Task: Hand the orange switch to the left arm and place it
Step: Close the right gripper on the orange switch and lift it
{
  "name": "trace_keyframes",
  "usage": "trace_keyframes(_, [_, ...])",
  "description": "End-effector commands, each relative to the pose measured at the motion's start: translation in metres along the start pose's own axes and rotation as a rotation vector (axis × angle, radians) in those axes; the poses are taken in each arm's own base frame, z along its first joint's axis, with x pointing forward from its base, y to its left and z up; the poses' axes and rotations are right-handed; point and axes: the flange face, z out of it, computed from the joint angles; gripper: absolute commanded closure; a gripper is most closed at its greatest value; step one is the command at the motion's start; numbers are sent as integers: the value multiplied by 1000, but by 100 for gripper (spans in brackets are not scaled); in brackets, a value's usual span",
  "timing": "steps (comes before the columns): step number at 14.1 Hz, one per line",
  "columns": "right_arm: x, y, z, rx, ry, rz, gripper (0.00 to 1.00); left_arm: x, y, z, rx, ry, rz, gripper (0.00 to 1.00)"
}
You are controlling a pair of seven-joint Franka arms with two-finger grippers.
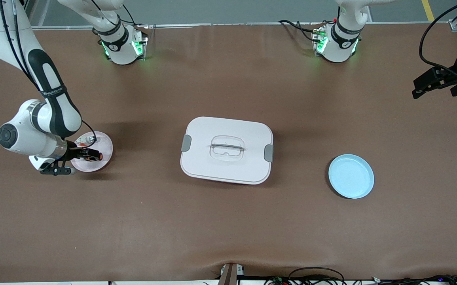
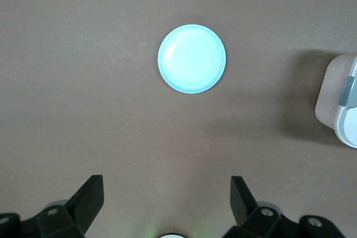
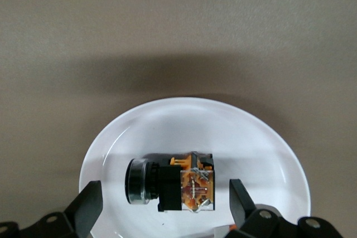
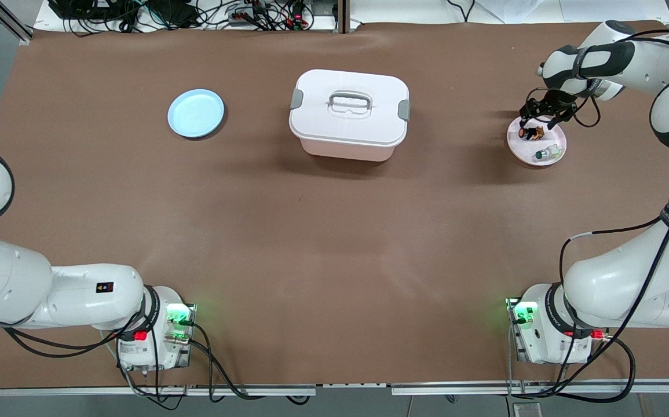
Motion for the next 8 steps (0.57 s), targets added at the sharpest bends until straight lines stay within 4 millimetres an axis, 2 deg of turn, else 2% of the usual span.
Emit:
trace_keyframes(1, [-4, -1, 2, 15, 7, 9, 0, -2, 0, -4, -6, 0, 25, 0])
trace_keyframes(8, [-7, 1, 14, 5, 24, 14, 0, -3, -1, -6, -6, 4, 23, 0])
